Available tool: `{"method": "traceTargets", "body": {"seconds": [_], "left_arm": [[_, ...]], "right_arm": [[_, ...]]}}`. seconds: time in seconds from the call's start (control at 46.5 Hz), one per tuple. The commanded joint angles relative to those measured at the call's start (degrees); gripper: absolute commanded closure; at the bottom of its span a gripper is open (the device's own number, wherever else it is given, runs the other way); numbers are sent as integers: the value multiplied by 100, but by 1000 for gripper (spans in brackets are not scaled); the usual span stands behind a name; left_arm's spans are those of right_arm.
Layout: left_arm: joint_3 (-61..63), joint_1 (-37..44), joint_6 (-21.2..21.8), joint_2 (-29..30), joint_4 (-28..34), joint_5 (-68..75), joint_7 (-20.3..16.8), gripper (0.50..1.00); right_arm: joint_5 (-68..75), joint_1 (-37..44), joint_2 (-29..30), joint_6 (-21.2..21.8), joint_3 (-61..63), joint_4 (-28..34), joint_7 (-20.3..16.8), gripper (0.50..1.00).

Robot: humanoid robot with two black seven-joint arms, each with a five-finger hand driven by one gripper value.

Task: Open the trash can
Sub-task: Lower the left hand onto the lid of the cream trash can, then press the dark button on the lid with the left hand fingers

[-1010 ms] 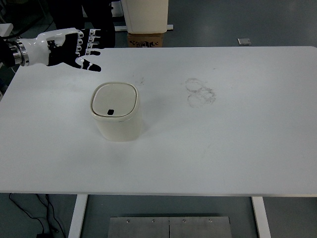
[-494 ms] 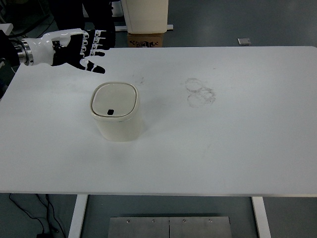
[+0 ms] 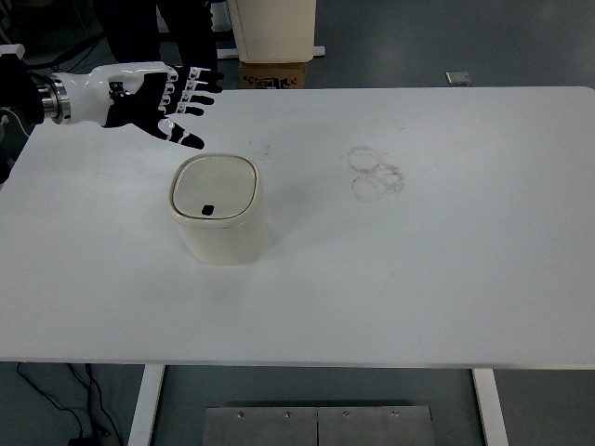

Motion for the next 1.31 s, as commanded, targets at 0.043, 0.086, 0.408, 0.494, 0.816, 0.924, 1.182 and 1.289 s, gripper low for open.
{"method": "traceTargets", "body": {"seconds": [0.043,0.086,0.408,0.494,0.816,0.924,1.182,1.289], "left_arm": [[243,-185,-41,-5,-180,158,0,500],[366,-256,-49,-23,-259,158,0,500],[938,-906,-242,-49,-804,579,114,500],[1026,-1073,-392,-49,-813,712,114,500],[1474,-1425,-746,-49,-997,1098,123,500],[1509,-1469,-746,-58,-1067,1221,123,500],[1527,-1460,-746,-146,-1147,1511,123,500],[1527,-1469,-746,-181,-1147,1512,166,500]], "right_arm": [[0,0,0,0,0,0,0,509],[0,0,0,0,0,0,0,509],[0,0,0,0,0,0,0,509],[0,0,0,0,0,0,0,509],[0,0,0,0,0,0,0,509],[0,0,0,0,0,0,0,509],[0,0,0,0,0,0,0,509],[0,0,0,0,0,0,0,509]]}}
